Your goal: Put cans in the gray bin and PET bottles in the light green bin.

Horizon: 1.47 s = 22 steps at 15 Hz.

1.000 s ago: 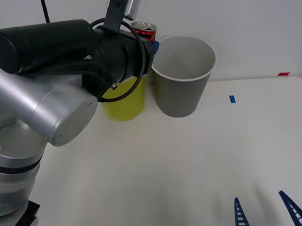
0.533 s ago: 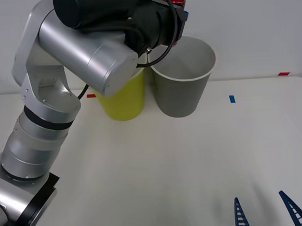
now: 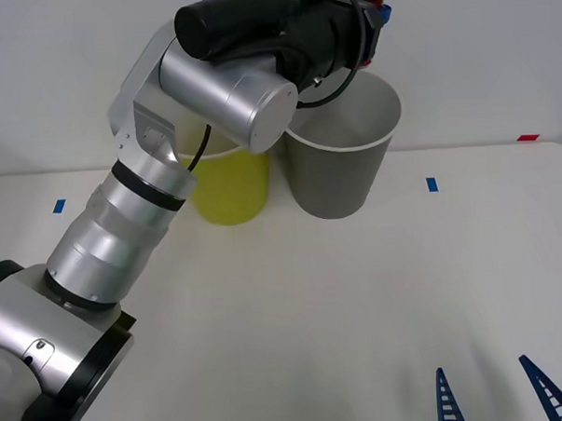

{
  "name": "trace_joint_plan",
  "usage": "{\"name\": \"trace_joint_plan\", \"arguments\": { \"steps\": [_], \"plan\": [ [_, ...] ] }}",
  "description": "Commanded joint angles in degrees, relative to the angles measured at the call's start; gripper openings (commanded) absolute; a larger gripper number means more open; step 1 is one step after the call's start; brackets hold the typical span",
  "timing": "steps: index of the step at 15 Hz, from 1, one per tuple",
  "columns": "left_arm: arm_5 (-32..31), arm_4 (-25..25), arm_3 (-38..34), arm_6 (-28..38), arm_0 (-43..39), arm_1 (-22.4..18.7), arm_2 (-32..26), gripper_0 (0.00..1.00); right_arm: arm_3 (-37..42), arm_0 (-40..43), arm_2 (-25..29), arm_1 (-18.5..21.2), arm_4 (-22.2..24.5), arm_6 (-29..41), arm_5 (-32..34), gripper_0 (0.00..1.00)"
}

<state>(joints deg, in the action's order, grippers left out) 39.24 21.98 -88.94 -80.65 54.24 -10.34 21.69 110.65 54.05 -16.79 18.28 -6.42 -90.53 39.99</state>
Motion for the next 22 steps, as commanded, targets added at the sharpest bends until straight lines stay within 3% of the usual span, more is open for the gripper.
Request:
{"name": "trace_joint_plan", "arguments": {
  "steps": [1,6,7,8,9,11,15,17,22],
  "plan": [
    [-5.7,0.0,4.7,-1.4,0.3,0.9,0.8,0.0,0.0,0.0,0.0,0.0,0.0,0.0,0.0,1.0],
    [-6.5,-2.6,5.6,-2.0,0.3,1.2,0.9,0.01,0.0,0.0,0.0,0.0,0.0,0.0,0.0,1.0],
    [-6.5,-3.0,5.6,-1.7,0.3,1.0,0.9,0.51,0.0,0.0,0.0,0.0,0.0,0.0,0.0,1.0],
    [-6.2,-3.3,5.6,-1.2,0.3,0.9,0.9,0.85,0.0,0.0,0.0,0.0,0.0,0.0,0.0,1.0],
    [-6.2,-3.7,5.6,-0.5,0.2,0.4,0.9,1.0,0.0,0.0,0.0,0.0,0.0,0.0,0.0,1.0],
    [-6.2,-3.9,5.2,3.7,0.2,-0.9,0.9,1.0,0.0,0.0,0.0,0.0,0.0,0.0,0.0,1.0],
    [-6.2,-3.4,2.2,4.0,-0.4,-3.9,1.0,1.0,0.0,0.0,0.0,0.0,0.0,0.0,0.0,1.0],
    [-6.2,-2.0,-4.8,3.6,-5.5,-7.0,0.8,1.0,0.0,0.0,0.0,0.0,0.0,0.0,0.0,1.0],
    [-6.0,-6.7,-25.8,3.8,-25.8,-14.7,-0.6,1.0,0.0,0.0,0.0,0.0,0.0,0.0,0.0,1.0]
  ]
}}
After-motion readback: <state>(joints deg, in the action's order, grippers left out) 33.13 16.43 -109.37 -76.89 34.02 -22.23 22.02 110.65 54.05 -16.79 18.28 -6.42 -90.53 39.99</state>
